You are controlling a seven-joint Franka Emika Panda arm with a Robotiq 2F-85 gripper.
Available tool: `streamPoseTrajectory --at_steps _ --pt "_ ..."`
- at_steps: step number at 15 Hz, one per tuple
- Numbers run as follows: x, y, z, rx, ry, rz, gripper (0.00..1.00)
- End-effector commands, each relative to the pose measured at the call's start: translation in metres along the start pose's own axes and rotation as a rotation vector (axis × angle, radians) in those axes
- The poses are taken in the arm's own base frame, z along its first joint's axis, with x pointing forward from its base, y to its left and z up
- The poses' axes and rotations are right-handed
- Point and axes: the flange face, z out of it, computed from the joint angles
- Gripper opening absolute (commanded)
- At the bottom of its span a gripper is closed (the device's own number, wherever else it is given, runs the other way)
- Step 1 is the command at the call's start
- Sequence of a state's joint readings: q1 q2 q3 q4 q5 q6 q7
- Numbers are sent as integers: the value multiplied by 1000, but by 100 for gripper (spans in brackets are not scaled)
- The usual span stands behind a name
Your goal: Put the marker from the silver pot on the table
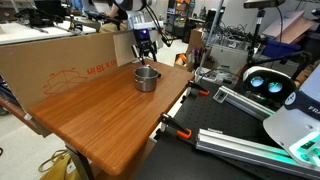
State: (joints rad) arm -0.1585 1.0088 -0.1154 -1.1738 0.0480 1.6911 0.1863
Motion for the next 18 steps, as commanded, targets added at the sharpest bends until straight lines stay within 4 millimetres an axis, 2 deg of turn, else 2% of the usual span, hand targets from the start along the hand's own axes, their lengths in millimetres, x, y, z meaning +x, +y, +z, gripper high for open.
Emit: streamPoseTrajectory --at_steps 1,5,11,14,18 --pt "7 -3 -2 -31 19 15 100" --pt "4 -1 -5 -11 14 16 100" --pt "-13 -4 -19 40 25 -58 100" --pt "-32 -9 -35 62 33 -134 100" --pt "-66 -11 -58 76 70 -224 100"
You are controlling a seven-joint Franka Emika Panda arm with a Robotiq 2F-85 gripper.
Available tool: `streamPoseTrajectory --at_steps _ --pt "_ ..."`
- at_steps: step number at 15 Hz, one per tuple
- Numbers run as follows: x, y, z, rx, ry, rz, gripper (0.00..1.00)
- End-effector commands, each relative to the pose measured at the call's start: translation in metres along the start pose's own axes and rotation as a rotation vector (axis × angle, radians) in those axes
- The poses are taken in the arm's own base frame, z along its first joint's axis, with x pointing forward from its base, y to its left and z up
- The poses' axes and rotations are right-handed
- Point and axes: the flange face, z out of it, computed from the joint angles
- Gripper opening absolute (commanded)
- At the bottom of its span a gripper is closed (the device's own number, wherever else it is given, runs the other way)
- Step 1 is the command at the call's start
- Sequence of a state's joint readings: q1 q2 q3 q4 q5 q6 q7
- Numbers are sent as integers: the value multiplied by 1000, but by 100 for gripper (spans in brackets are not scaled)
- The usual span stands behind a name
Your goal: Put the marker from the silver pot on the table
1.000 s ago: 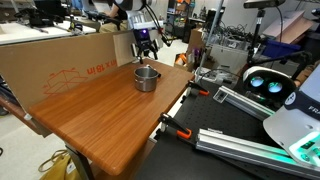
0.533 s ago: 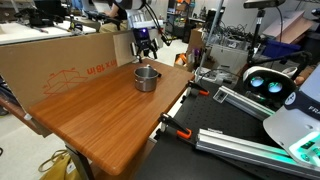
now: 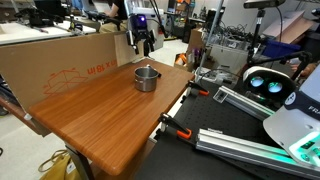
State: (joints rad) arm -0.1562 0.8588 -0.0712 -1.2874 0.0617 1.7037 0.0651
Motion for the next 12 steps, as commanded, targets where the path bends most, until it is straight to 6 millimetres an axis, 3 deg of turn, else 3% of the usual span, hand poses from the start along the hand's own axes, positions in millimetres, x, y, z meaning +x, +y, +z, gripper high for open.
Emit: streamPoseTrajectory --at_steps 1,3,4,7,12 --pt "-37 -3 -15 30 43 -85 100" --pt "-52 -5 -24 68 67 -87 100" --pt "-33 -5 -23 31 34 -63 100" --pt "-46 -5 -25 41 48 -70 100" --pt "-46 -5 -21 41 51 -70 100"
